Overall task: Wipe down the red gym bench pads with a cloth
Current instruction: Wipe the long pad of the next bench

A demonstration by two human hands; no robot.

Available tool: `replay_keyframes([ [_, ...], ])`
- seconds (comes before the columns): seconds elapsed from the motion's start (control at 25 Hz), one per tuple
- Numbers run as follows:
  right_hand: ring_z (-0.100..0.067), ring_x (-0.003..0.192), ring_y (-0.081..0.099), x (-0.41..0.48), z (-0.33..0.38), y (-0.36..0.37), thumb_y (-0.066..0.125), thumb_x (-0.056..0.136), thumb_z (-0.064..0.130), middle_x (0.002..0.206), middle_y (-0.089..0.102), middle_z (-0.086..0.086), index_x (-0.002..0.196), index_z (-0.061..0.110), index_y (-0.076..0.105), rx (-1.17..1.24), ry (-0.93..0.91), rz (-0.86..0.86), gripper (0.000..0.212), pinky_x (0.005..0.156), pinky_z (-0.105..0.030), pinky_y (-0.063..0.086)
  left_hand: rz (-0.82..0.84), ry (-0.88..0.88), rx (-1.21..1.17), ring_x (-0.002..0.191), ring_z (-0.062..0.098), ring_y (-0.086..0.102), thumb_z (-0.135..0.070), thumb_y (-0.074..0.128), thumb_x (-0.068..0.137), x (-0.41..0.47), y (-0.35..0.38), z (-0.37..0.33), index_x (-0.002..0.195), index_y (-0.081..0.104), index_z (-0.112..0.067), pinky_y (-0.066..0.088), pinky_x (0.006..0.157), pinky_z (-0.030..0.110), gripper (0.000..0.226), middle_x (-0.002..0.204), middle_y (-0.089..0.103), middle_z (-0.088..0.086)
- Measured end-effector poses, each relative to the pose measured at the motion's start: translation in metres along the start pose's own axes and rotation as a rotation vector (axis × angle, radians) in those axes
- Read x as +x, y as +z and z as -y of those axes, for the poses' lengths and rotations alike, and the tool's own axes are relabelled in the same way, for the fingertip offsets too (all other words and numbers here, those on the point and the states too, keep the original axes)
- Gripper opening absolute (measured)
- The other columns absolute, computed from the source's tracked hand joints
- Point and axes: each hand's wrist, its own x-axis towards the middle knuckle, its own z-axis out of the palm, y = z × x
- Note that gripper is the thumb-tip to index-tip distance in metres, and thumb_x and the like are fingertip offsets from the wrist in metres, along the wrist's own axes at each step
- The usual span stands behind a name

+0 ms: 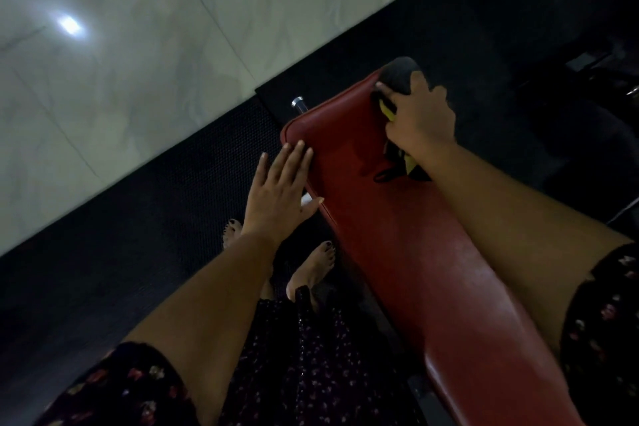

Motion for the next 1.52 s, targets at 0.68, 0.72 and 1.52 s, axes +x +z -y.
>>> replay_keyframes([
  [0.68,-0.039,0.125,0.032,0.053,0.029,-0.017,0.057,0.093,0.031,0.152,0.025,-0.005,0.141,0.044,0.040,-0.279,-0.496,0.016,0.053,0.091,-0.052,0.042,0.088,0.139,-0.083,0.150,0.025,-0.001,-0.079,0.030,0.083,0.013,-0.011,-0.017,0.156,0.003,-0.021,0.001,0.122,0.044,0.098,0.164,0.001,0.006],
  [0.72,-0.038,0.125,0.032,0.062,0.019,-0.019,0.060,0.090,0.028,0.151,0.027,-0.006,0.143,0.038,0.039,-0.225,-0.411,0.053,0.058,0.092,-0.052,0.041,0.107,0.133,-0.089,0.150,0.024,-0.004,-0.080,0.034,0.081,0.022,-0.014,-0.015,0.156,0.000,-0.023,-0.002,0.121,0.043,0.100,0.164,-0.002,0.004],
  [1.52,-0.028,0.118,0.046,-0.063,-0.155,0.055,0.061,0.089,0.028,0.144,0.030,-0.011,0.145,0.018,0.041,0.463,0.152,0.518,0.060,0.090,-0.032,0.042,0.184,0.274,-0.006,0.149,0.020,-0.017,-0.077,0.049,0.079,0.090,-0.041,-0.094,0.155,-0.009,-0.028,-0.010,0.120,0.045,0.107,0.163,-0.014,-0.001],
])
